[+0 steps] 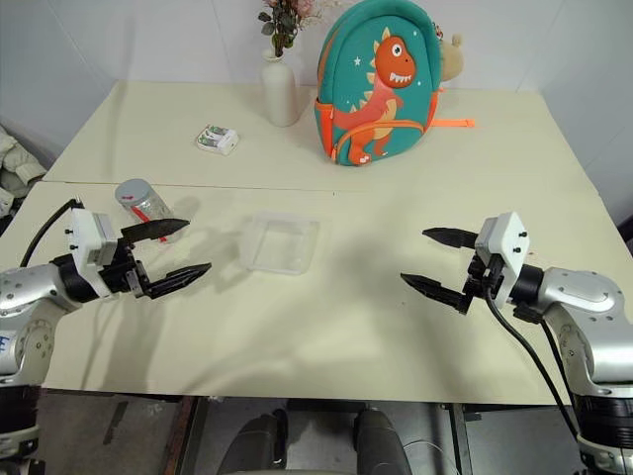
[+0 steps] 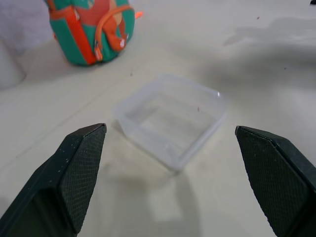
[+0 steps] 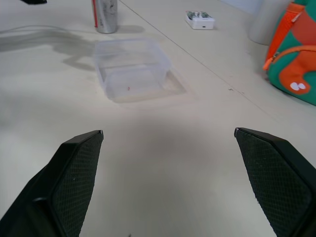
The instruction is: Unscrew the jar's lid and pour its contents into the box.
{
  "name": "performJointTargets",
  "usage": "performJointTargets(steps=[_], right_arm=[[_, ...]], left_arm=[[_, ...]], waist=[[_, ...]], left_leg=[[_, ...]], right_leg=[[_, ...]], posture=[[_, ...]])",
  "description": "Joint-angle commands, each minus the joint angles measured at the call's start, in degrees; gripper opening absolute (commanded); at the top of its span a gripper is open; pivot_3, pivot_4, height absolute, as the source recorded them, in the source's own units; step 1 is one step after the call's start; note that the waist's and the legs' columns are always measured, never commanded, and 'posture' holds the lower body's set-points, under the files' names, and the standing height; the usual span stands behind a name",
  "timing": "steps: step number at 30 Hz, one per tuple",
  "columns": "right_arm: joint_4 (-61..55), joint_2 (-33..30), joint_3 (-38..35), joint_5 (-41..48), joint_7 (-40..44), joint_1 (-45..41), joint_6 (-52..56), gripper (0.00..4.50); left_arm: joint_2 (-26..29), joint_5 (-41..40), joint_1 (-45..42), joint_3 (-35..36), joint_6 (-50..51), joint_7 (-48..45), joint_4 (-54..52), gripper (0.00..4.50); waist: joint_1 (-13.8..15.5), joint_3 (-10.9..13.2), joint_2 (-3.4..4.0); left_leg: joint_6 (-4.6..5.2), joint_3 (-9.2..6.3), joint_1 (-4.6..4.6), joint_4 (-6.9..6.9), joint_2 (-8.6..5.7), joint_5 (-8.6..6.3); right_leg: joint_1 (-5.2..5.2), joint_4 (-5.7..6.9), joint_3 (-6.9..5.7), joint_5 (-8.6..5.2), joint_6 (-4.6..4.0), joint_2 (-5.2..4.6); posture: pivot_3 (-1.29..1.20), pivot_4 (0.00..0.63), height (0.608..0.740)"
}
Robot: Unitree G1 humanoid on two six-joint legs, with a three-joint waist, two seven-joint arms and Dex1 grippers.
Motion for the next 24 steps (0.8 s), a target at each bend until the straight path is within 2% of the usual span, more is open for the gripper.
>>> performJointTargets(steps=[1, 8, 12, 14, 16, 20, 24], right_arm=[[1.4, 1.2, 1.7, 0.3, 1.3, -4.5, -1.3, 4.50], [8.0, 4.4, 6.1, -0.5, 3.8, -12.6, -2.6, 4.50], [10.8, 9.4, 9.1, -0.4, 3.9, -19.3, -2.7, 4.50], [11.1, 11.5, 10.1, -0.6, 3.9, -21.3, -2.8, 4.50], [11.1, 14.1, 11.4, -0.4, 3.3, -23.7, -1.9, 4.50], [10.1, 17.1, 12.7, -0.7, 1.8, -25.6, -1.5, 4.50], [10.0, 18.6, 12.8, -1.5, 0.0, -26.0, -2.0, 4.50]], left_arm=[[0.9, -0.2, 3.5, 4.2, -0.2, 2.0, -4.9, 4.46], [-3.3, 2.5, 13.3, 10.2, 1.4, 13.3, -13.0, 4.46], [-12.2, 4.2, 17.8, 14.8, 5.0, 27.9, -18.1, 4.46], [-17.1, 3.0, 17.1, 16.6, 7.3, 35.1, -19.5, 4.46], [-19.7, 6.5, 15.1, 14.8, 7.8, 40.4, -18.6, 4.46], [-21.0, 12.3, 9.8, 11.4, 6.2, 46.1, -13.3, 4.46], [-21.2, 14.4, 4.4, 9.3, 3.8, 47.6, -6.5, 4.46]], waist=[[-0.3, 0.0, 0.00], [0.1, 0.0, -0.07], [-0.2, 0.0, -0.08], [-0.1, 0.0, -0.12], [0.0, 0.0, -0.15], [0.5, 0.0, -0.20], [0.4, -0.1, -0.26]], left_leg=[[0.00, 0.03, 0.00, 0.02, 0.00, 0.00], [0.05, 0.21, -0.02, 0.03, 0.00, -0.03], [0.09, 0.44, -0.03, 0.04, 0.03, -0.05], [0.10, 0.51, -0.04, 0.08, 0.04, -0.05], [0.10, 0.49, -0.07, 0.17, 0.05, -0.05], [0.10, 0.41, -0.12, 0.52, 0.04, -0.05], [0.13, 0.50, -0.13, 0.74, 0.03, -0.06]], right_leg=[[0.00, 0.00, 0.04, 0.02, 0.01, 0.00], [-0.09, -0.04, 0.22, 0.08, 0.05, -0.02], [-0.25, 0.03, 0.46, 0.13, 0.10, 0.00], [-0.31, 0.09, 0.54, 0.17, 0.14, 0.03], [-0.32, 0.16, 0.55, 0.18, 0.16, 0.06], [-0.32, 0.41, 0.56, 0.23, 0.16, 0.14], [-0.20, 0.24, 0.59, 0.47, 0.20, 0.11]], posture=[[0.00, 0.150, 0.740], [0.00, 0.150, 0.740], [0.00, 0.150, 0.740], [0.00, 0.150, 0.740], [0.00, 0.150, 0.740], [0.00, 0.150, 0.740], [0.00, 0.150, 0.740]])
